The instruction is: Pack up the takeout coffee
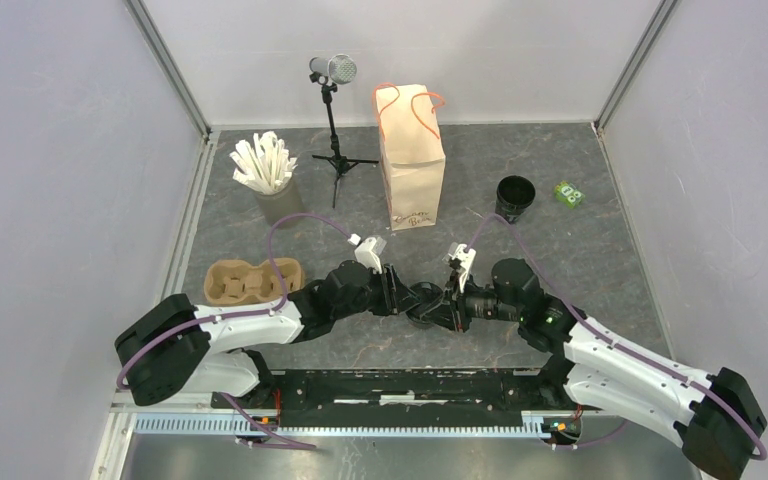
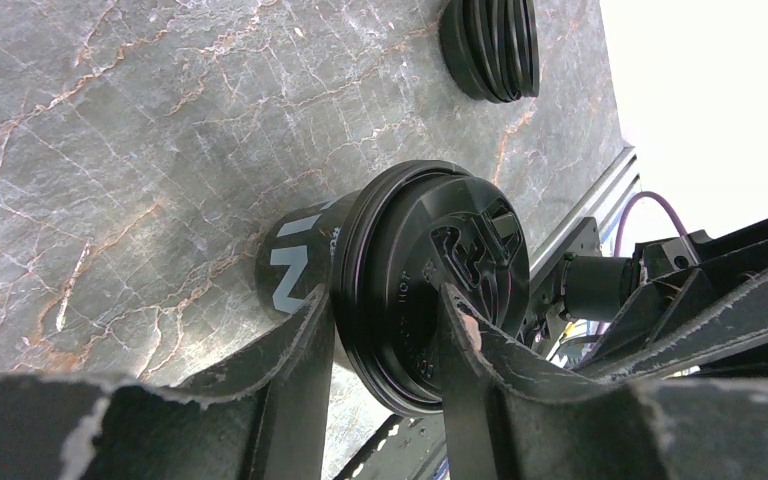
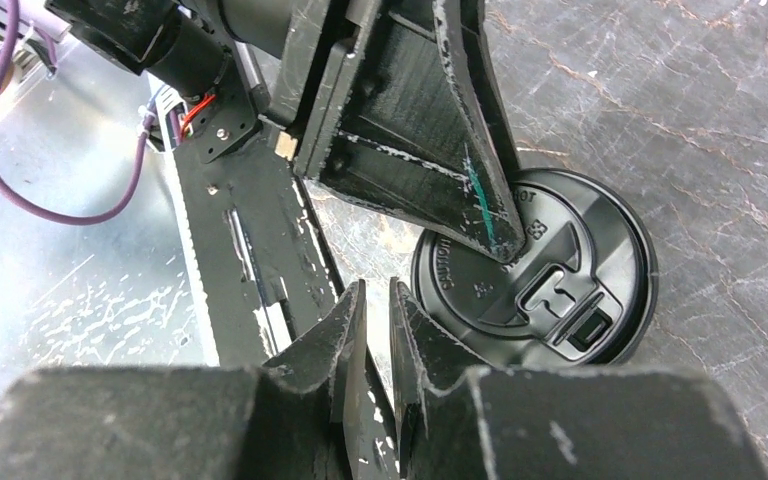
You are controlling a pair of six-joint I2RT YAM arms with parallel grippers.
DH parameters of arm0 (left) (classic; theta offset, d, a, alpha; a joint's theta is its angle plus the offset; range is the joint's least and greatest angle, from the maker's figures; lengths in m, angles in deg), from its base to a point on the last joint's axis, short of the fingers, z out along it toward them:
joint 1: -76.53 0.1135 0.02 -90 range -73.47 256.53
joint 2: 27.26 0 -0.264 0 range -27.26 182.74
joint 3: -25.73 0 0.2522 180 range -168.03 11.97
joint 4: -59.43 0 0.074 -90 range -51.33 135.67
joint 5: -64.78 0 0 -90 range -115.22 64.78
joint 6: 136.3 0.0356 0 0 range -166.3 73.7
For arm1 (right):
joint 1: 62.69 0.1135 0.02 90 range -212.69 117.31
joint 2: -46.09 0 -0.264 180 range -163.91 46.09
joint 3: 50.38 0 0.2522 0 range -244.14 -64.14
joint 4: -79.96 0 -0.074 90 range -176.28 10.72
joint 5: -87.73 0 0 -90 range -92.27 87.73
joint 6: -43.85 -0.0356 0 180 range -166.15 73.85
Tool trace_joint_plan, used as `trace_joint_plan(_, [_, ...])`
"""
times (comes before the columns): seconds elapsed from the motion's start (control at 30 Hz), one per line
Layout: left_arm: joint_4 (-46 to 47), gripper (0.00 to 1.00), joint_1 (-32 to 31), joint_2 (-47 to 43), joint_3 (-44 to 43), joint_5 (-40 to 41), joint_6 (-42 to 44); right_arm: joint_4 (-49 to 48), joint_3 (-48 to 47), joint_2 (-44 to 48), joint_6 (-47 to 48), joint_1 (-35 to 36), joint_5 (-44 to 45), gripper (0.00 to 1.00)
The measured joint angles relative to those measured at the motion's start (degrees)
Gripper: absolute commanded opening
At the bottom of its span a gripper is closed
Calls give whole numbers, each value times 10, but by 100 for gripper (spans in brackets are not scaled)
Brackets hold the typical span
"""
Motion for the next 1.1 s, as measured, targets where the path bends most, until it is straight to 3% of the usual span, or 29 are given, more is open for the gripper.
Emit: trace_joint_plan(1.1, [-2, 45, -4, 4, -4, 0, 0, -23, 17, -38, 19, 3, 47, 20])
